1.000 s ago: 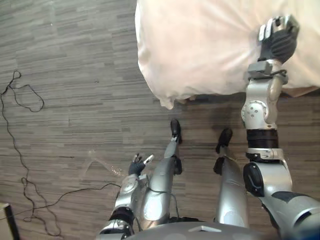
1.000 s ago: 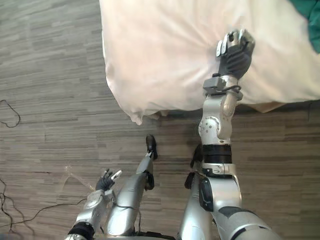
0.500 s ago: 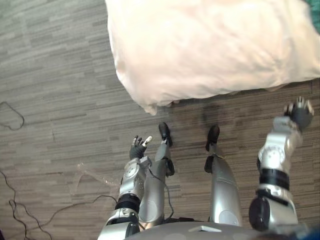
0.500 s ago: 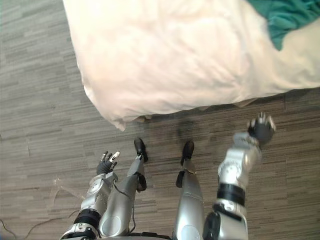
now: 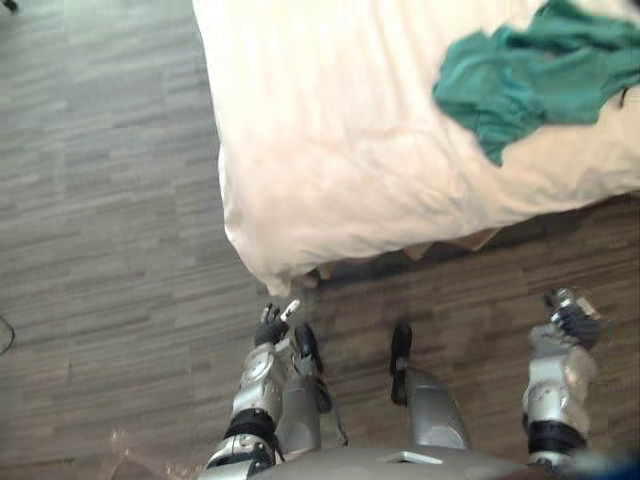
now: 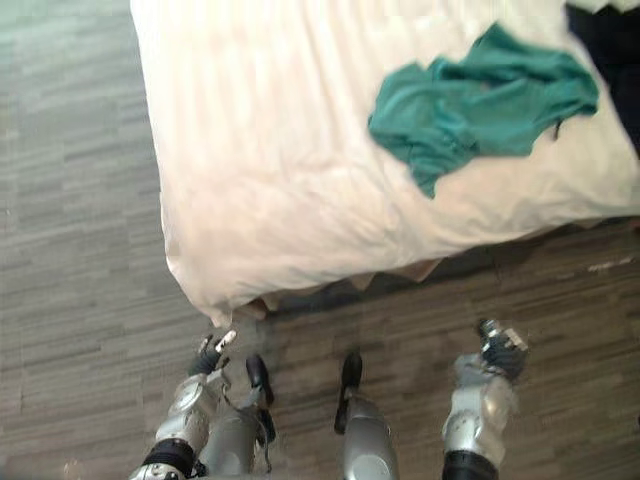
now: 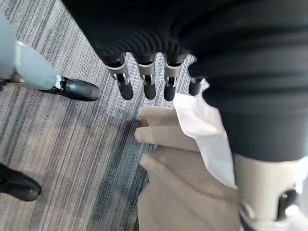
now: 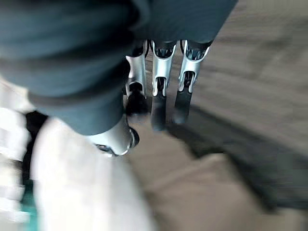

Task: Tidy the bed and pick cloth on bed and put in laundry

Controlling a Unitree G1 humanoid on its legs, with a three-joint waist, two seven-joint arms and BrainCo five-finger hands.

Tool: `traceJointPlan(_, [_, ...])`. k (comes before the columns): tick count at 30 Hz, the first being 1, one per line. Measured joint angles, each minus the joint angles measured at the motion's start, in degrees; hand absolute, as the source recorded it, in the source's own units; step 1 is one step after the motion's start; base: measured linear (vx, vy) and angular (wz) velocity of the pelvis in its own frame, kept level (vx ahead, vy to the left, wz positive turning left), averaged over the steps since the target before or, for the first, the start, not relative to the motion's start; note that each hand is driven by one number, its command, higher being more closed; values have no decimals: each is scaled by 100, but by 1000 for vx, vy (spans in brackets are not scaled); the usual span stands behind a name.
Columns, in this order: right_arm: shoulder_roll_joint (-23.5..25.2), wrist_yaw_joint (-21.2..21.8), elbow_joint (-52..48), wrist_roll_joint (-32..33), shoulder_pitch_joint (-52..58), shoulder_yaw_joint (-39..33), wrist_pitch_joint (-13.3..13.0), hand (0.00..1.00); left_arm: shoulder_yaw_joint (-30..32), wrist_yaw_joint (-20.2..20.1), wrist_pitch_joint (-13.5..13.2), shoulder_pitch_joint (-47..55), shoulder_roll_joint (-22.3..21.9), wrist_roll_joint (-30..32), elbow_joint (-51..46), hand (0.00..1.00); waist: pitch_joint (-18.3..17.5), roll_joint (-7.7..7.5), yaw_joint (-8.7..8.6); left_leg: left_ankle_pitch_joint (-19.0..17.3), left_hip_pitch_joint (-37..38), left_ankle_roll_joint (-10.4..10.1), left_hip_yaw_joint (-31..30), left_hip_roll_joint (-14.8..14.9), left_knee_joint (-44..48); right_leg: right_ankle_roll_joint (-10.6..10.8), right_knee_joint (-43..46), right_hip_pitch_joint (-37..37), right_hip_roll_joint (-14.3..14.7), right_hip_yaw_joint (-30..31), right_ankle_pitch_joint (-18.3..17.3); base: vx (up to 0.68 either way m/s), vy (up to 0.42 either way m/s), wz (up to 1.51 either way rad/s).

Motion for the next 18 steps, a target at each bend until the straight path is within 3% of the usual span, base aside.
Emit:
traceJointPlan(3, [73,120,1104,-545,3,267,237,0,8,-2,26,170,212,222,228,0,-238,-35,-67,-88,241,-50,73,20,-8,34,-186,254,57,100,25,73,4,-20])
traceJointPlan(6, [64,213,1767,-952,7,524,342,0,8,5,54,293,326,549,387,0,-253,-41,-61,-305,374,-40,36,-13,248,70,-295,429,123,392,104,50,7,-35])
traceJointPlan(10, [-60,256,2175,-1240,-8,873,384,0,-11,11,63,405,285,804,448,0,-281,-9,-18,-1044,170,-125,-1838,-12,1060,149,-368,437,185,752,282,9,0,-50])
traceJointPlan(12, [-40,296,2190,-1371,7,889,390,0,-16,11,71,419,307,970,452,0,-284,-51,-40,-1152,248,-113,-1762,-74,1061,205,-396,451,134,876,350,-62,147,-43])
traceJointPlan(14, [-30,348,2206,-1512,230,930,459,0,-199,12,81,442,379,1212,487,0,-418,-235,-65,-1148,433,-4,-1519,-322,948,342,-631,545,-86,1163,550,-88,210,-42])
traceJointPlan(18, [-21,362,2260,-1613,219,930,506,0,-202,16,97,463,479,1220,749,0,-486,-338,-88,-1102,690,96,-1085,-520,697,396,-876,525,-221,1571,799,-46,117,-60])
